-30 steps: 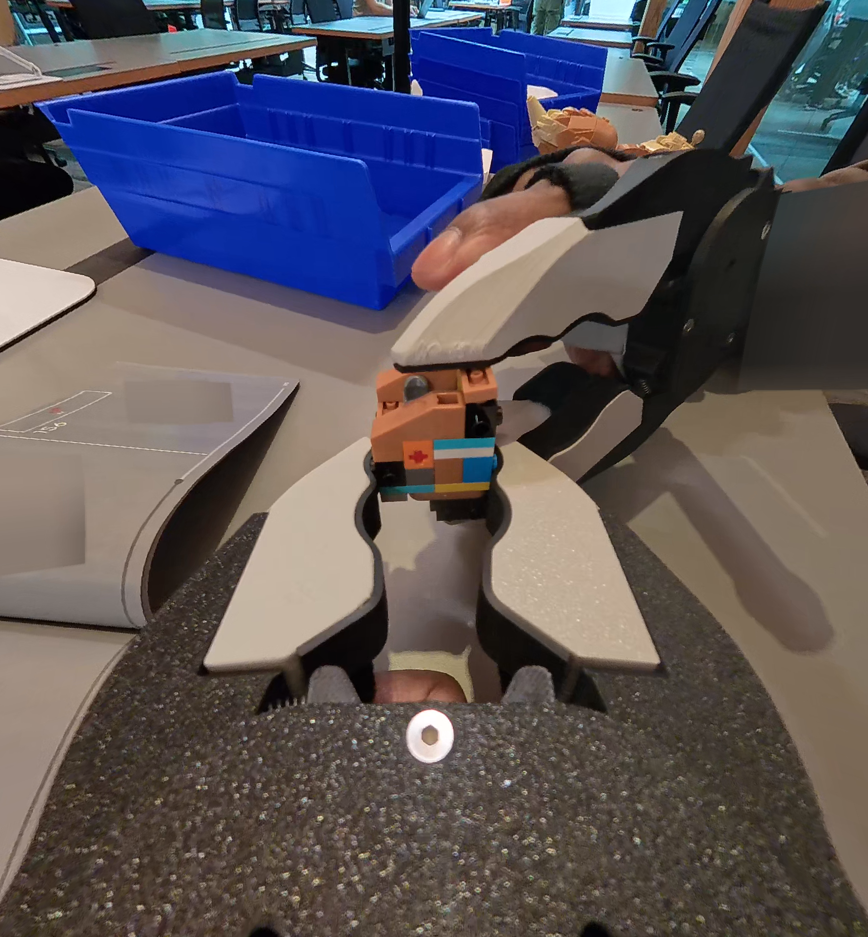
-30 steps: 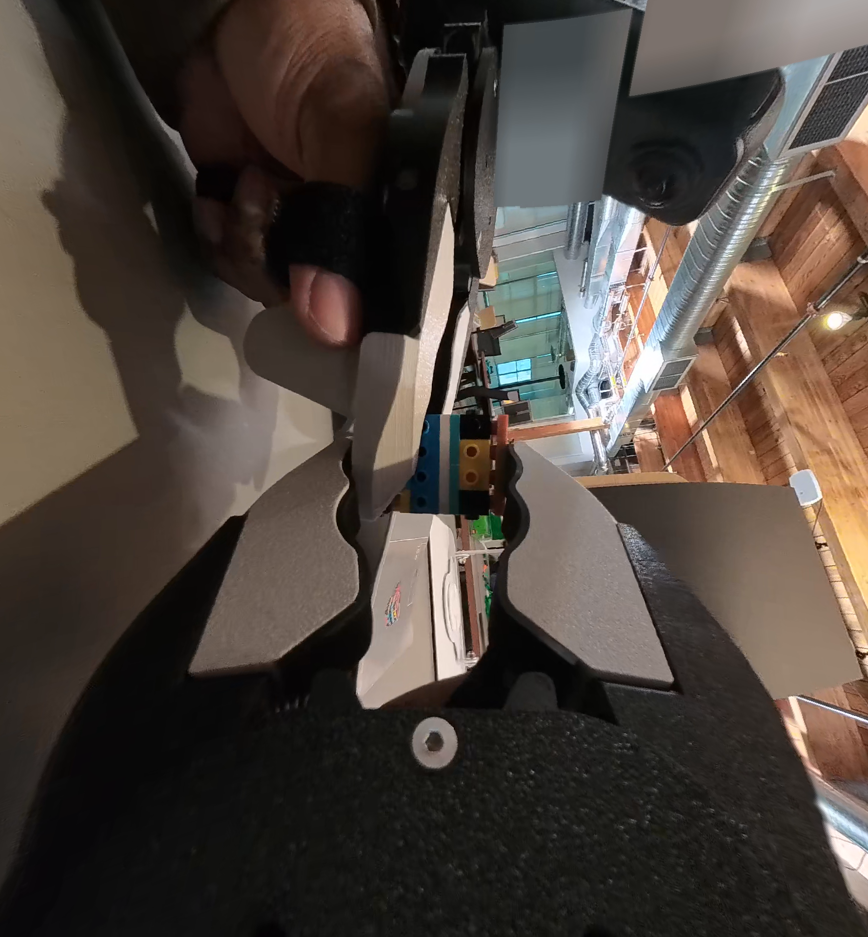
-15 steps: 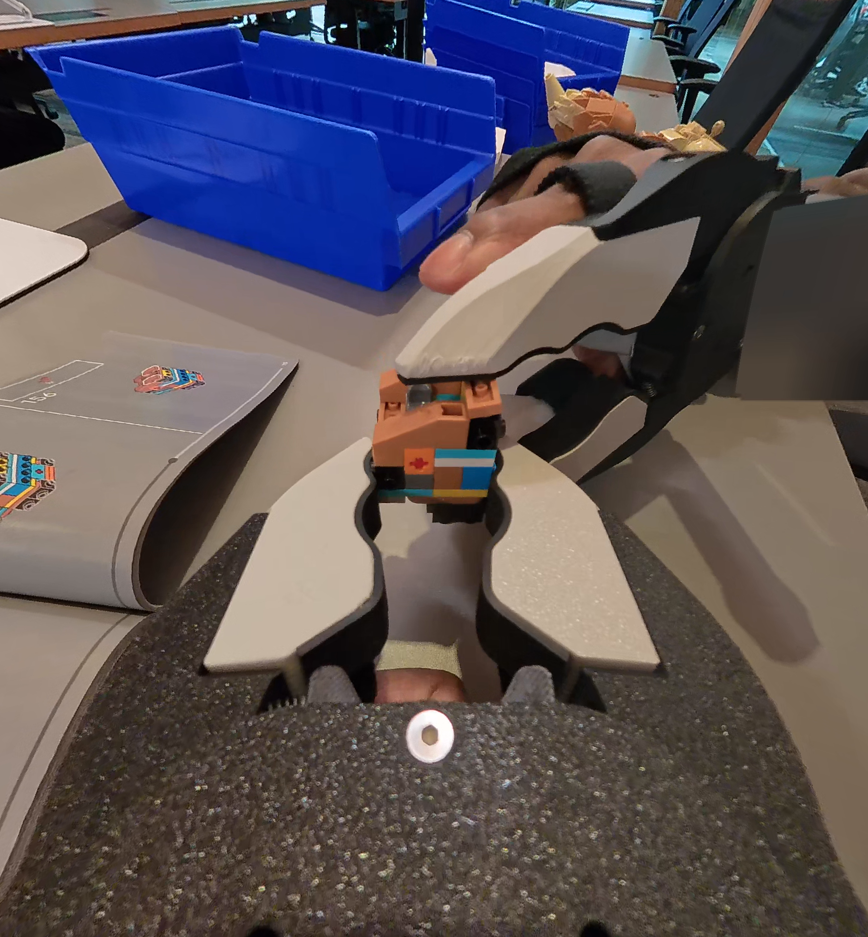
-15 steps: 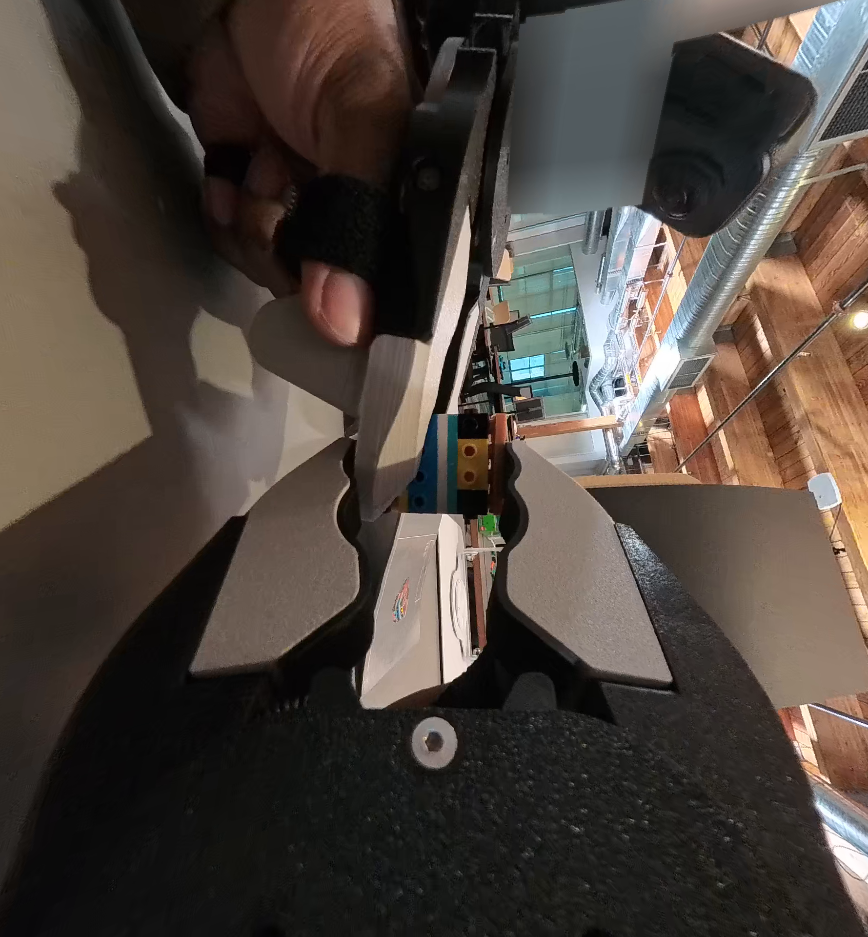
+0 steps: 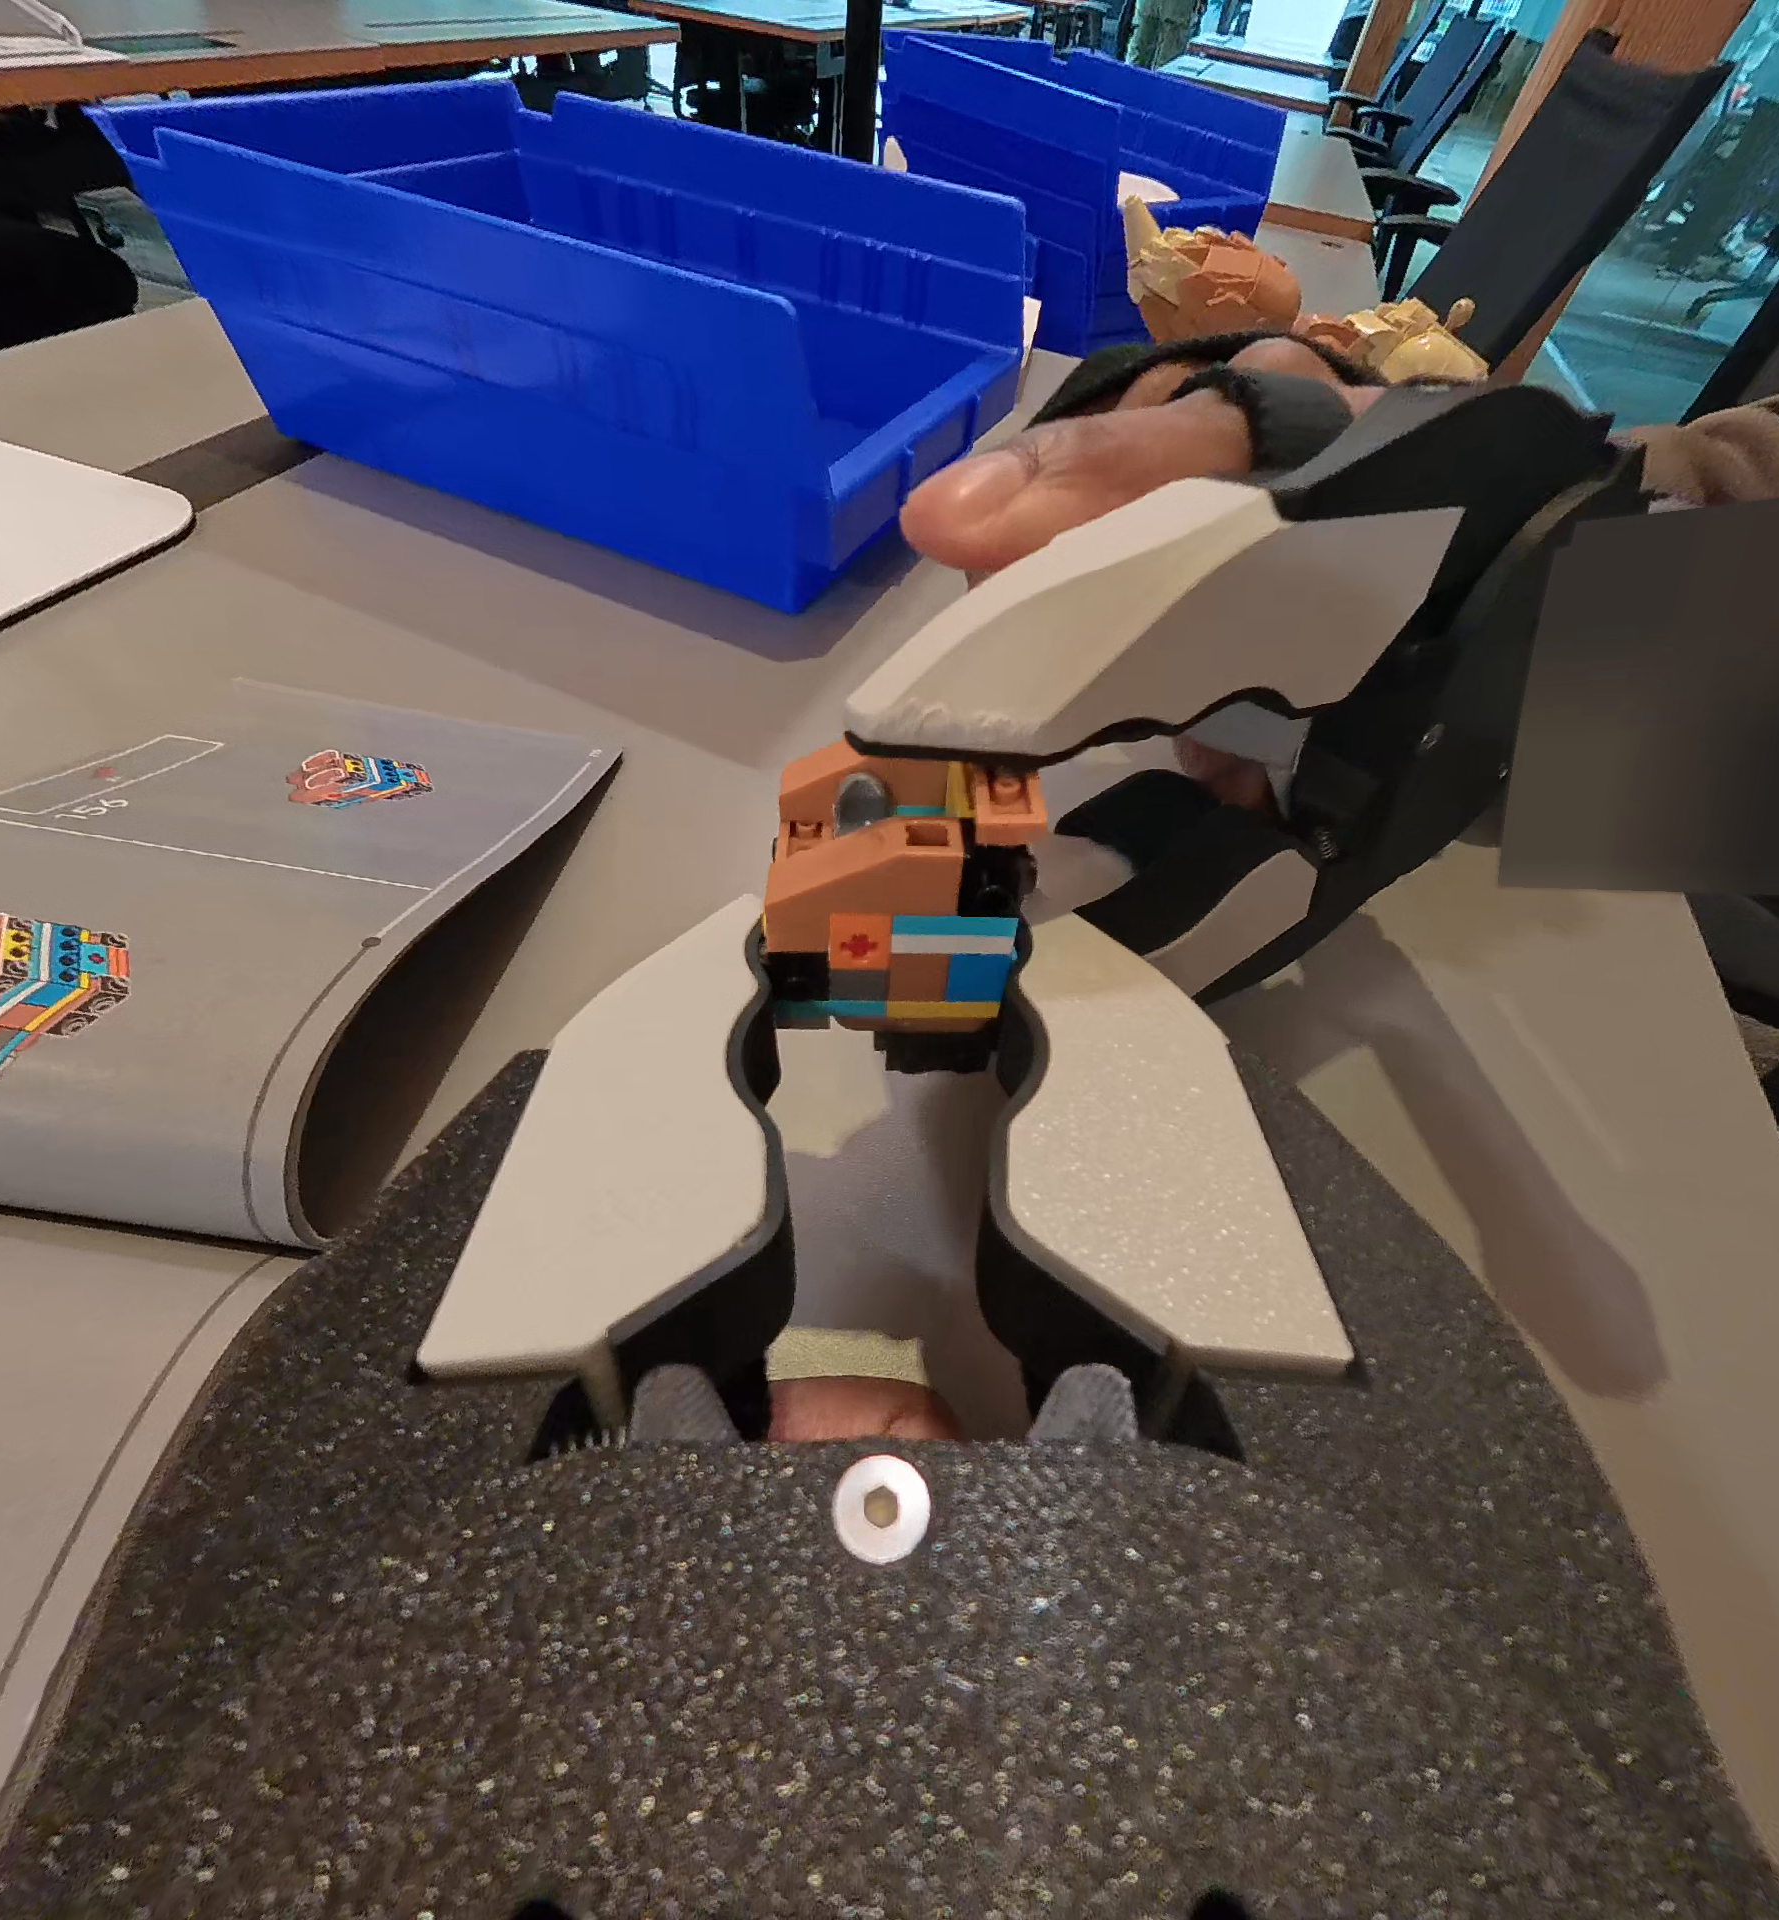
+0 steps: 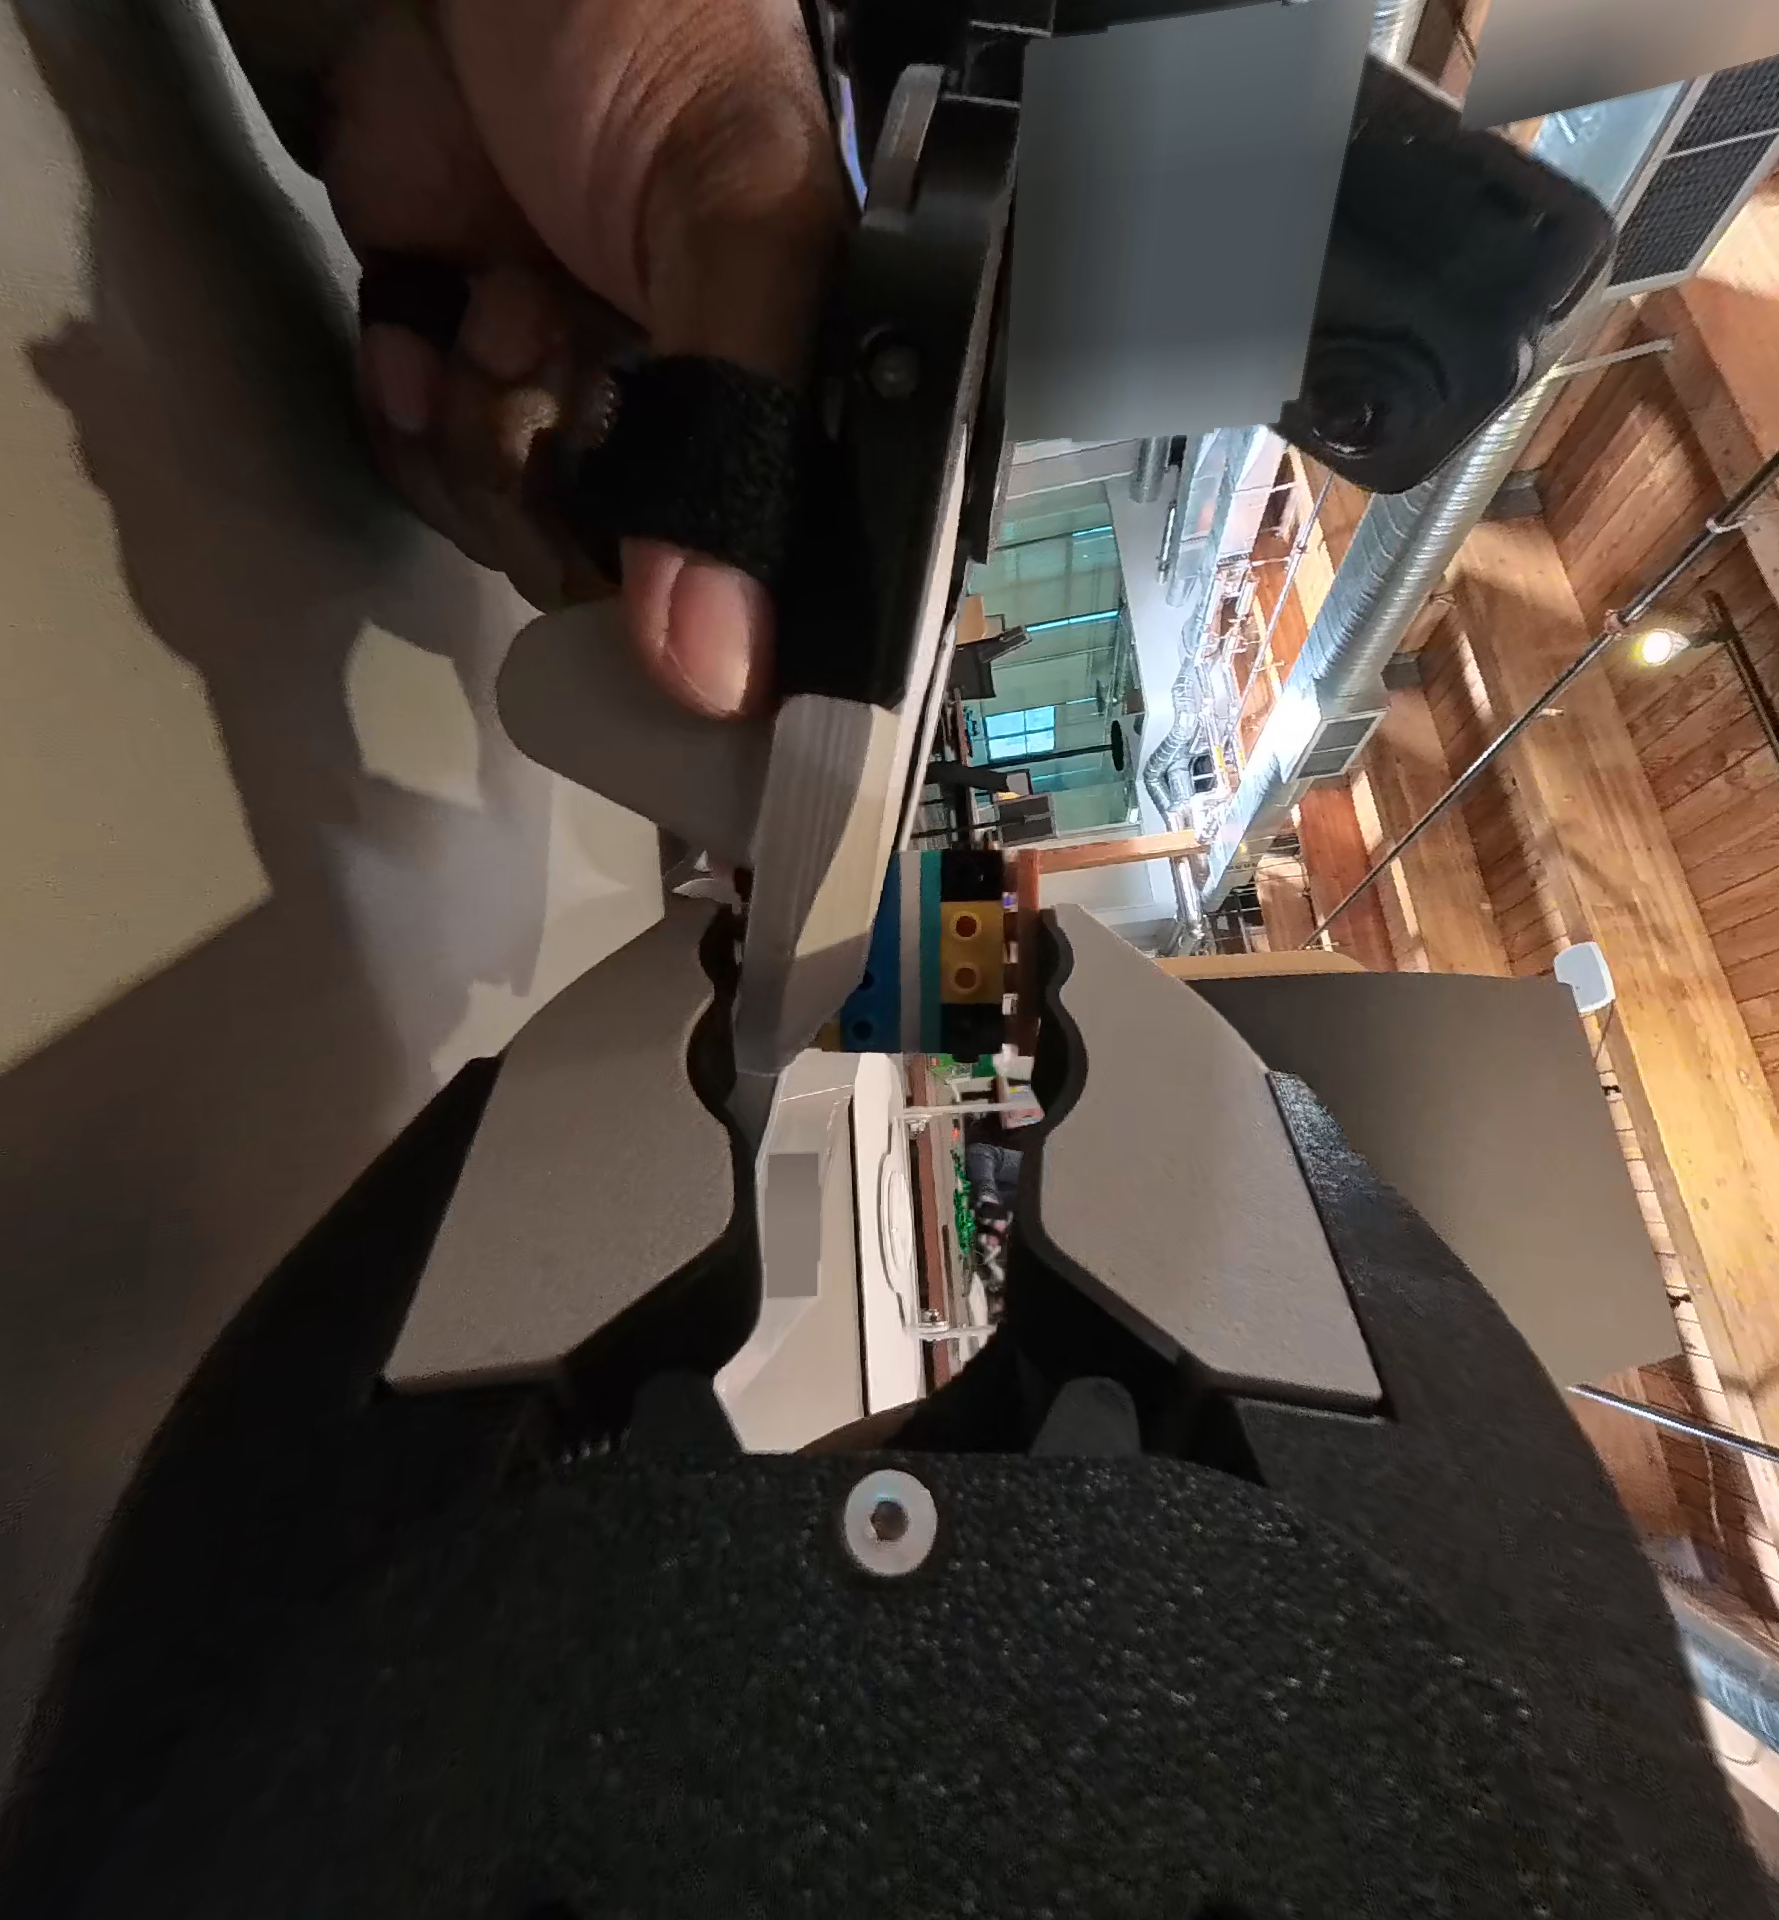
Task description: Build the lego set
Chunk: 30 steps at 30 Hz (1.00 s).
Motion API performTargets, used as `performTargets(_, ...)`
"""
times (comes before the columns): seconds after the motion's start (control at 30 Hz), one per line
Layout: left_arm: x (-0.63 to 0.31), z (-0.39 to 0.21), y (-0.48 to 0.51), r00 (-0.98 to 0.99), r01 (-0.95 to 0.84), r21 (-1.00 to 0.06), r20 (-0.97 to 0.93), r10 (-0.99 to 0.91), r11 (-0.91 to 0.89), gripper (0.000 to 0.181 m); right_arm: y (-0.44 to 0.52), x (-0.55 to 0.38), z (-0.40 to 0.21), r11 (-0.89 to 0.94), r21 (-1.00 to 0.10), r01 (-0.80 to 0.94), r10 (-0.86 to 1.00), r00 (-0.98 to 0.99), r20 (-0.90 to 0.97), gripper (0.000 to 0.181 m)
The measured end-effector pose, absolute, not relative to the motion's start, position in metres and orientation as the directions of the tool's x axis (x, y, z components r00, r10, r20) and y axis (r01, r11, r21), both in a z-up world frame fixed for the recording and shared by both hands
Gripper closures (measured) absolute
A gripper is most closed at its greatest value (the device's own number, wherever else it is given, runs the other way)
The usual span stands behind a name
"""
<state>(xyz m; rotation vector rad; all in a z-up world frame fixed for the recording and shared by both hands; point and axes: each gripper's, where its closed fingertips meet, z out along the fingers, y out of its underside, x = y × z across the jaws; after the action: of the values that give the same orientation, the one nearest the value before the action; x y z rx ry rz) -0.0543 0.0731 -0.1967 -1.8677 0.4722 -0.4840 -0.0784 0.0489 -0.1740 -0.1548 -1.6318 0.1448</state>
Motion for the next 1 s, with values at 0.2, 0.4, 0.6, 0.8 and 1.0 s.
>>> performTargets(0.2,-0.055,-0.198,0.073,0.841,-0.103,-0.940,0.092,-0.533,-0.325,0.142,0.050,-0.079,-0.175,0.982,-0.186,0.019,0.187,-0.070,0.980,0.126)
performTargets(0.4,-0.054,-0.200,0.073,0.835,-0.109,-0.937,0.095,-0.542,-0.332,0.142,0.049,-0.078,-0.177,0.984,-0.180,0.008,0.180,-0.079,0.980,0.126)
performTargets(0.6,-0.050,-0.204,0.070,0.817,-0.137,-0.928,0.091,-0.570,-0.345,0.142,0.047,-0.075,-0.182,0.984,-0.178,-0.011,0.176,-0.128,0.976,0.127)
performTargets(0.8,-0.049,-0.207,0.068,0.806,-0.113,-0.919,0.137,-0.576,-0.377,0.142,0.046,-0.074,-0.185,0.986,-0.165,-0.009,0.162,-0.159,0.974,0.128)
performTargets(1.0,-0.049,-0.208,0.068,0.809,-0.103,-0.914,0.152,-0.568,-0.392,0.142,0.046,-0.074,-0.186,0.991,-0.134,0.001,0.132,-0.172,0.976,0.129)
